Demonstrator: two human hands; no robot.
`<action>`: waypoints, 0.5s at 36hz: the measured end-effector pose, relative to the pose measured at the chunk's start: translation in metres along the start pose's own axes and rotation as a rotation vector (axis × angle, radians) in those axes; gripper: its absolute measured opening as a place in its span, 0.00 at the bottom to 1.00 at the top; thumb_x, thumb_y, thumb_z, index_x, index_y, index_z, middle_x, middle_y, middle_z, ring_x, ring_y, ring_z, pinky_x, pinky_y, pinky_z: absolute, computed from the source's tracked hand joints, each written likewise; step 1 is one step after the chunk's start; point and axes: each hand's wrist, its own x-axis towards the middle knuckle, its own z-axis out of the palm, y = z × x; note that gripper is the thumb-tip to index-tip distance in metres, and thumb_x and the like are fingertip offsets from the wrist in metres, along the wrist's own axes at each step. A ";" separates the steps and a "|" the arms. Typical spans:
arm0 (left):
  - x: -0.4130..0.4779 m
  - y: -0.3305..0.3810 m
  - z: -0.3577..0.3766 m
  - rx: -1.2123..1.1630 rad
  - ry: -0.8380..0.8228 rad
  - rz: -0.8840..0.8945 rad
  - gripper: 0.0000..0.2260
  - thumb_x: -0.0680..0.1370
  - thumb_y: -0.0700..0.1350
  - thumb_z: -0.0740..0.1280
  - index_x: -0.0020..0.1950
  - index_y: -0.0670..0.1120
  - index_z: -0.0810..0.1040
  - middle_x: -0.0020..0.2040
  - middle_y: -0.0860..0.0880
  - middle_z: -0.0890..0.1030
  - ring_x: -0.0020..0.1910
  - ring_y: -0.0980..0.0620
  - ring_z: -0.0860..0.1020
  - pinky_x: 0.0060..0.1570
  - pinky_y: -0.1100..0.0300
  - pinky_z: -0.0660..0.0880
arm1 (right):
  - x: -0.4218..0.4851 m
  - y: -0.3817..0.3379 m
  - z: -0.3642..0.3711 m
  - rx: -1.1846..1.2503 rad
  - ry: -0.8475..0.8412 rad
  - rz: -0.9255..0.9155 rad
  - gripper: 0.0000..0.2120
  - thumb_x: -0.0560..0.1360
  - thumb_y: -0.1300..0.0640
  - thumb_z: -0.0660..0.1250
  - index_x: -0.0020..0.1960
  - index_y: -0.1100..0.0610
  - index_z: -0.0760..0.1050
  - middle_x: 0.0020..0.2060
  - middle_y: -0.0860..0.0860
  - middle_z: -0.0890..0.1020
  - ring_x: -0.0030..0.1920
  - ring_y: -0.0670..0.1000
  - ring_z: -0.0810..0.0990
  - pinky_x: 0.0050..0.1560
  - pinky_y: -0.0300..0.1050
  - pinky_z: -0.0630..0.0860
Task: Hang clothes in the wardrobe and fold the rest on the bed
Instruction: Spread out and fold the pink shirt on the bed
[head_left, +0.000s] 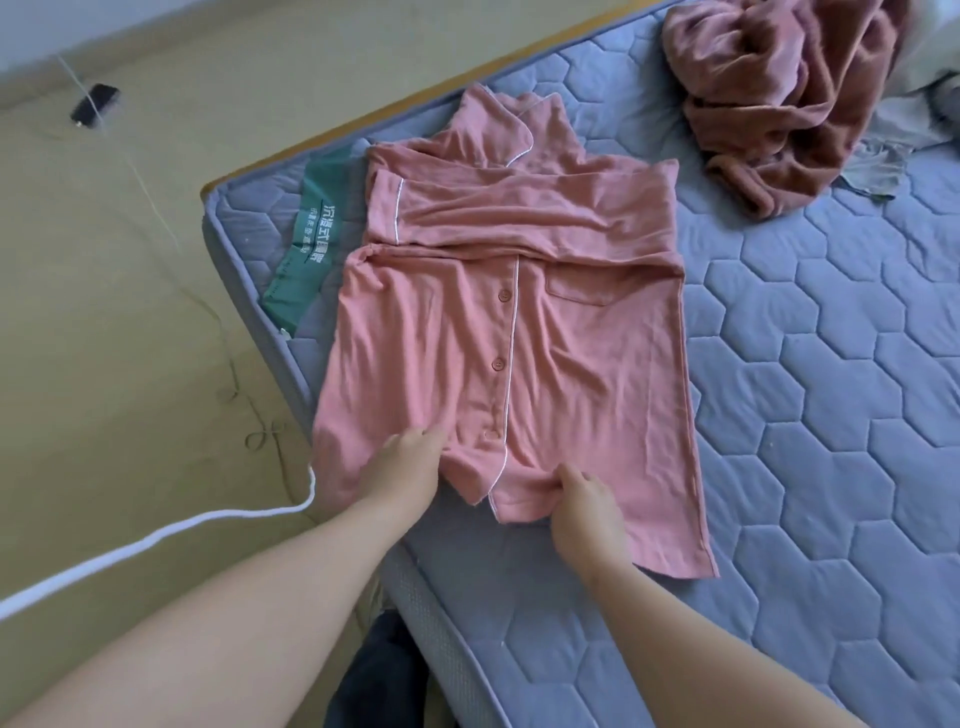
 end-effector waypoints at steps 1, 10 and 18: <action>0.000 0.004 -0.008 -0.028 0.005 0.006 0.15 0.74 0.31 0.52 0.55 0.45 0.68 0.58 0.43 0.74 0.55 0.41 0.73 0.44 0.53 0.66 | 0.000 0.000 -0.008 0.052 0.004 -0.012 0.16 0.72 0.69 0.54 0.57 0.60 0.70 0.54 0.58 0.76 0.56 0.60 0.73 0.51 0.49 0.69; -0.014 0.024 -0.074 0.110 -0.041 0.125 0.11 0.76 0.56 0.61 0.48 0.51 0.66 0.58 0.48 0.76 0.56 0.44 0.75 0.43 0.56 0.68 | -0.026 -0.014 -0.086 -0.027 0.045 -0.102 0.06 0.73 0.62 0.57 0.48 0.55 0.63 0.49 0.52 0.76 0.43 0.57 0.70 0.39 0.45 0.63; -0.015 0.023 -0.125 0.388 0.040 0.113 0.17 0.75 0.35 0.57 0.62 0.48 0.68 0.63 0.46 0.72 0.59 0.40 0.74 0.41 0.56 0.65 | -0.026 -0.022 -0.126 -0.249 0.076 -0.221 0.10 0.73 0.67 0.55 0.53 0.57 0.66 0.53 0.54 0.73 0.51 0.59 0.76 0.39 0.46 0.65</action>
